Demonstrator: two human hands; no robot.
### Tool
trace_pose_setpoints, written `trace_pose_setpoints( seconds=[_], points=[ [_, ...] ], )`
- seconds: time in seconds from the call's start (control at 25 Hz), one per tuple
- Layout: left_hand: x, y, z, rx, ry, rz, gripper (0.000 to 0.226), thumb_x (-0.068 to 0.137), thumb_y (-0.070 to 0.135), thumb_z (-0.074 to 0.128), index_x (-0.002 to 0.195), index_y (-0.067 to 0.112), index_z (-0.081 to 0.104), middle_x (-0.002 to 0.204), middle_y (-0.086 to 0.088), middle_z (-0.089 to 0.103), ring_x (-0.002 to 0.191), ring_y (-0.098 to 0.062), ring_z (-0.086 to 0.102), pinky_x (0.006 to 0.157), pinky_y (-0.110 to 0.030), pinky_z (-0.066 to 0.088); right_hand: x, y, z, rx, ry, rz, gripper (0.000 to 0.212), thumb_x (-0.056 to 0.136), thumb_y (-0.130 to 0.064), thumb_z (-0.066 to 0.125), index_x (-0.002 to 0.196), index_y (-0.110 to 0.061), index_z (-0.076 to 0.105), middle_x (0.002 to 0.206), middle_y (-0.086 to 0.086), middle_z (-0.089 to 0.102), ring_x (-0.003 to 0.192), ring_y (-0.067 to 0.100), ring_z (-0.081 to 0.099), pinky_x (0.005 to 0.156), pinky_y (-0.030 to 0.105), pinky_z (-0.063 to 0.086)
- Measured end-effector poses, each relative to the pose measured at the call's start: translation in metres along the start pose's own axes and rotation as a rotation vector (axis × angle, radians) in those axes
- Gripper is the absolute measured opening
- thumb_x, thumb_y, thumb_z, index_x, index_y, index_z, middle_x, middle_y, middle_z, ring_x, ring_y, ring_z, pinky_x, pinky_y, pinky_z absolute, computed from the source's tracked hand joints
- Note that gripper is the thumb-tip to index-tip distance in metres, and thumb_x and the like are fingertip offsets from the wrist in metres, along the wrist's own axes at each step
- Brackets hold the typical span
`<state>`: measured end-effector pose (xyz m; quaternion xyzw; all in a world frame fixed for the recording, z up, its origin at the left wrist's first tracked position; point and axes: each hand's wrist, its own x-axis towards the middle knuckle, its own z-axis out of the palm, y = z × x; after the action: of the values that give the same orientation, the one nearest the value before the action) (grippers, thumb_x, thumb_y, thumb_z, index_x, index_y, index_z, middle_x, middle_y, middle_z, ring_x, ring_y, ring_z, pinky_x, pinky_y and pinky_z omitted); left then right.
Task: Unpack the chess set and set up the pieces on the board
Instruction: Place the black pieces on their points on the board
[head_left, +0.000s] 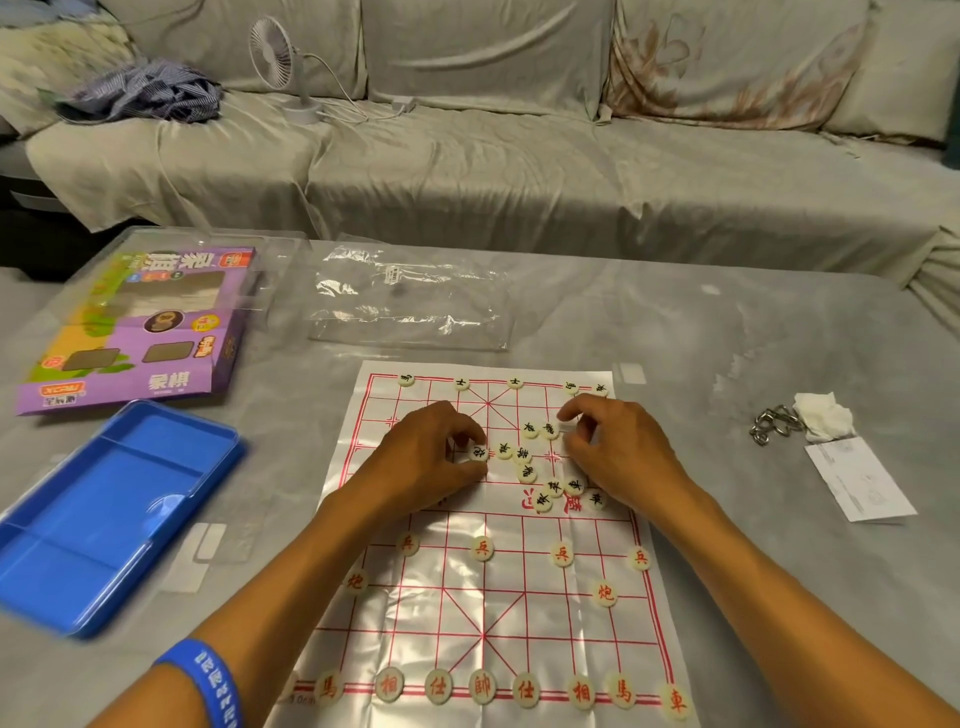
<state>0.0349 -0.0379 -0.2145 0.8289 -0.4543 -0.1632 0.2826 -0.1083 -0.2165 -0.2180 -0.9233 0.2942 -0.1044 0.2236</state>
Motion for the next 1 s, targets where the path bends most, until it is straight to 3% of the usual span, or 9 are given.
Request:
trace_pose_setpoints(
  seconds=[0.08, 0.24, 0.36, 0.6, 0.72, 0.84, 1.0],
  points=[
    [-0.001, 0.001, 0.000, -0.020, 0.005, -0.019, 0.030, 0.082, 0.034, 0.071, 0.110, 0.025, 0.065, 0.100, 0.010, 0.055, 0.080, -0.004, 0.051, 0.062, -0.008, 0.035, 0.003, 0.002, -0.001, -0.004, -0.041, -0.002, 0.024, 0.090, -0.023, 0.061, 0.113, -0.029, 0.064, 0.089, -0.009, 0.067, 0.078, 0.009, 0.060, 0.077, 0.023, 0.052],
    [-0.001, 0.002, 0.001, -0.015, -0.002, -0.034, 0.028, 0.082, 0.035, 0.071, 0.108, 0.026, 0.066, 0.099, 0.010, 0.055, 0.081, -0.006, 0.051, 0.062, -0.008, 0.035, 0.008, -0.012, 0.009, -0.034, -0.112, -0.114, 0.031, 0.089, -0.021, 0.060, 0.117, -0.033, 0.063, 0.118, -0.007, 0.066, 0.094, 0.012, 0.061, 0.080, 0.026, 0.054],
    [-0.001, 0.001, 0.001, -0.025, -0.005, -0.036, 0.031, 0.081, 0.034, 0.072, 0.110, 0.026, 0.064, 0.099, 0.011, 0.055, 0.080, -0.006, 0.052, 0.061, -0.008, 0.036, 0.012, -0.017, 0.009, -0.075, -0.113, -0.107, 0.034, 0.090, -0.022, 0.059, 0.122, -0.031, 0.061, 0.107, -0.006, 0.068, 0.087, 0.009, 0.058, 0.078, 0.025, 0.052],
    [-0.003, -0.007, 0.002, -0.120, 0.017, -0.052, 0.031, 0.079, 0.031, 0.074, 0.108, 0.031, 0.063, 0.098, 0.014, 0.058, 0.084, -0.005, 0.056, 0.067, -0.009, 0.040, 0.018, -0.018, 0.010, -0.113, -0.140, -0.123, 0.028, 0.091, -0.030, 0.058, 0.118, -0.029, 0.064, 0.113, -0.002, 0.069, 0.090, 0.014, 0.062, 0.080, 0.026, 0.052],
    [-0.001, -0.013, 0.001, -0.292, 0.135, -0.102, 0.019, 0.084, 0.026, 0.069, 0.103, 0.027, 0.067, 0.093, 0.011, 0.063, 0.083, -0.007, 0.060, 0.072, -0.018, 0.047, 0.021, -0.026, 0.007, -0.147, -0.074, -0.118, 0.031, 0.087, -0.036, 0.062, 0.116, -0.025, 0.064, 0.106, -0.001, 0.070, 0.089, 0.014, 0.062, 0.079, 0.026, 0.050],
    [0.003, -0.009, -0.006, -0.546, 0.276, -0.207, 0.014, 0.087, 0.024, 0.067, 0.100, 0.021, 0.070, 0.091, 0.006, 0.070, 0.083, -0.010, 0.066, 0.074, -0.023, 0.052, 0.018, -0.051, 0.010, -0.076, 0.039, -0.211, 0.031, 0.086, -0.041, 0.062, 0.111, -0.023, 0.064, 0.083, -0.007, 0.064, 0.081, 0.010, 0.054, 0.072, 0.024, 0.046],
    [0.004, -0.006, -0.018, -0.805, 0.297, -0.345, 0.008, 0.083, 0.015, 0.071, 0.090, 0.015, 0.074, 0.086, 0.000, 0.074, 0.080, -0.015, 0.070, 0.072, -0.028, 0.055, 0.013, -0.086, 0.023, -0.026, 0.127, -0.361, 0.029, 0.087, -0.040, 0.061, 0.107, -0.020, 0.065, 0.079, -0.004, 0.064, 0.077, 0.009, 0.047, 0.059, 0.021, 0.032]
  ],
)
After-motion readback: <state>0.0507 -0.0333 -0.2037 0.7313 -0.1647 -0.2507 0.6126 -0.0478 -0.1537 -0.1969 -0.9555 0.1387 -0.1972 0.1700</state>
